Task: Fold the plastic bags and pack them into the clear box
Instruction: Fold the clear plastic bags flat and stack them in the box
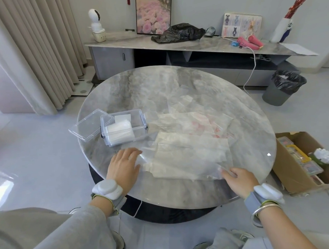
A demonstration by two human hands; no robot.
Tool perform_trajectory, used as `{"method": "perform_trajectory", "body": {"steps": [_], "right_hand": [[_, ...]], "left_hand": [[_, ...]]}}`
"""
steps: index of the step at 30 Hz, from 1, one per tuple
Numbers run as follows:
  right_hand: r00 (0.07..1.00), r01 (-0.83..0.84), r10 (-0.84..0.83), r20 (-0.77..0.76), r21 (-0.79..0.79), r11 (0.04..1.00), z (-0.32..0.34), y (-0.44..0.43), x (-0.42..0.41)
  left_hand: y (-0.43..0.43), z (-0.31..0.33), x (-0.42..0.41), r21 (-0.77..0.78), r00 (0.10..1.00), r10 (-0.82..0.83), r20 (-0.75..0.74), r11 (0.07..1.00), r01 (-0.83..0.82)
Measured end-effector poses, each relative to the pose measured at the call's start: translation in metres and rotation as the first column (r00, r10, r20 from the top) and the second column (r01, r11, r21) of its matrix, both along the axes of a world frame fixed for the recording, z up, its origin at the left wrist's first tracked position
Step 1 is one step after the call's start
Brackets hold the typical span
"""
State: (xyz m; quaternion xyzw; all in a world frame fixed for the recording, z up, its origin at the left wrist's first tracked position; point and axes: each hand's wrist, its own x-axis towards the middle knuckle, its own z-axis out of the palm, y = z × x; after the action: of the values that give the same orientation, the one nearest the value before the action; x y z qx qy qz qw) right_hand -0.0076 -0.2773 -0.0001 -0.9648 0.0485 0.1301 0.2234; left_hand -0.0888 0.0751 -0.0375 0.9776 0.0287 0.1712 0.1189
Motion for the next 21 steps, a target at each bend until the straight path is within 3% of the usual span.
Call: {"method": "perform_trajectory", "body": {"steps": [3, 6, 12, 21], "right_hand": [[1.0, 0.005, -0.005, 0.02, -0.007, 1.0, 0.0, 0.003, 0.001], [1.0, 0.0, 0.001, 0.011, -0.029, 1.0, -0.001, 0.002, 0.002], [0.995, 0.02, -0.015, 0.096, -0.05, 0.999, -0.009, -0.005, 0.005], [0.992, 0.062, -0.045, 0.117, -0.147, 0.987, -0.016, -0.022, 0.011]], "left_hand": [[-0.024, -0.001, 0.003, 0.136, 0.938, -0.326, 0.115, 0.941, 0.31], [-0.044, -0.019, -0.003, 0.251, 0.843, -0.536, -0.047, 0.81, 0.529], [-0.043, -0.039, -0.013, 0.291, 0.801, -0.554, -0.225, 0.747, 0.598], [-0.038, -0.037, -0.014, 0.188, 0.781, -0.562, -0.272, 0.765, 0.616]]}}
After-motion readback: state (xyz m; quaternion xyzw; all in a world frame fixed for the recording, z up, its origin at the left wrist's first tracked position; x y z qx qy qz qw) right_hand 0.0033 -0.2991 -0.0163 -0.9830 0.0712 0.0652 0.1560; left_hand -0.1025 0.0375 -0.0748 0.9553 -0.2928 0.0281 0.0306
